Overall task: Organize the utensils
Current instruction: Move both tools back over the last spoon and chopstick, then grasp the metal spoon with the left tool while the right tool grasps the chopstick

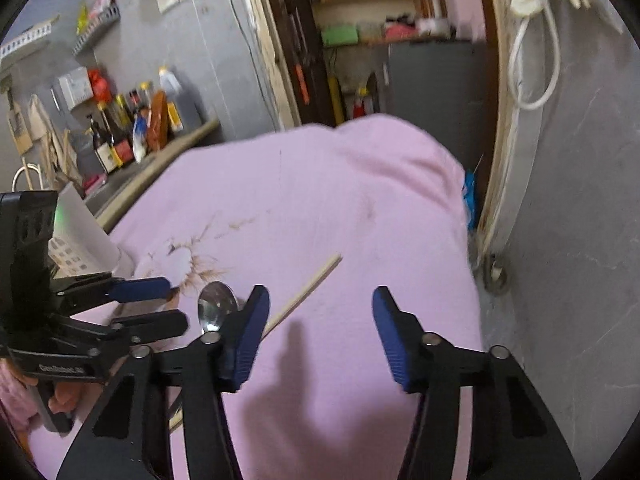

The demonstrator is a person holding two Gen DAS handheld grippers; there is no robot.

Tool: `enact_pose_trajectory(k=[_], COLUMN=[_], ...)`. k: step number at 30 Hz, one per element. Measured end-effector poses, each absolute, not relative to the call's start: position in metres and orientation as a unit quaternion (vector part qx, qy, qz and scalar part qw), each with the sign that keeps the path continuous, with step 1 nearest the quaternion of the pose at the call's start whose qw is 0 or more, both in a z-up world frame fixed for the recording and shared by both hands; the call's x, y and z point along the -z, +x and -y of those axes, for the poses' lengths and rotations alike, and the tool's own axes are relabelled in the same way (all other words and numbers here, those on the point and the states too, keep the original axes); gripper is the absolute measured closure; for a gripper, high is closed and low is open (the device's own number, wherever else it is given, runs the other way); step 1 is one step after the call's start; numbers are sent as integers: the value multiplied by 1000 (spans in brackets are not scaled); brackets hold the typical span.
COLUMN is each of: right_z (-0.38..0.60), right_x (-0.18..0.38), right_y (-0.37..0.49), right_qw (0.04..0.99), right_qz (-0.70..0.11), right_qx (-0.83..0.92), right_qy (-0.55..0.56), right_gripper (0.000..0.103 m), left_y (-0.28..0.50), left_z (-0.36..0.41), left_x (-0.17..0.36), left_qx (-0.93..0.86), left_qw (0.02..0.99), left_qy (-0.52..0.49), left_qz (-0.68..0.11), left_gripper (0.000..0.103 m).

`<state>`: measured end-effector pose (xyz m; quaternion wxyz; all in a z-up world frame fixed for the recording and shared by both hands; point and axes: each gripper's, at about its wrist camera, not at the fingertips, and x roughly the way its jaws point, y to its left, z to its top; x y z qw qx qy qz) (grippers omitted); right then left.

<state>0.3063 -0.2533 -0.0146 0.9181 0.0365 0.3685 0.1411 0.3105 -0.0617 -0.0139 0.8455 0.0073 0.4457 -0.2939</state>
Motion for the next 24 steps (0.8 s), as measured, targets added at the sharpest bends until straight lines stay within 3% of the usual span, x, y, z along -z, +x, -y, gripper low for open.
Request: enact_pose_trajectory(k=[5, 12, 18, 24], right_z=[250, 254, 250, 246], right_x=[22, 28, 31, 31], right_y=[324, 347, 354, 354], right_qw=[900, 882, 872, 868], right_qz=[-405, -436, -451, -459], right_qx=[-150, -158, -168, -173], right_qy=[49, 87, 90, 82], right_gripper=[64, 81, 85, 91], left_y=[324, 337, 339, 333], left_z=[61, 68, 72, 69], left_x=[17, 21, 23, 20], left_qx=[314, 334, 347, 332], left_qw=[832, 820, 811, 821], left_qy=[-7, -16, -25, -38], left_qz=[-457, -465, -470, -464], left_gripper=[59, 74, 92, 99])
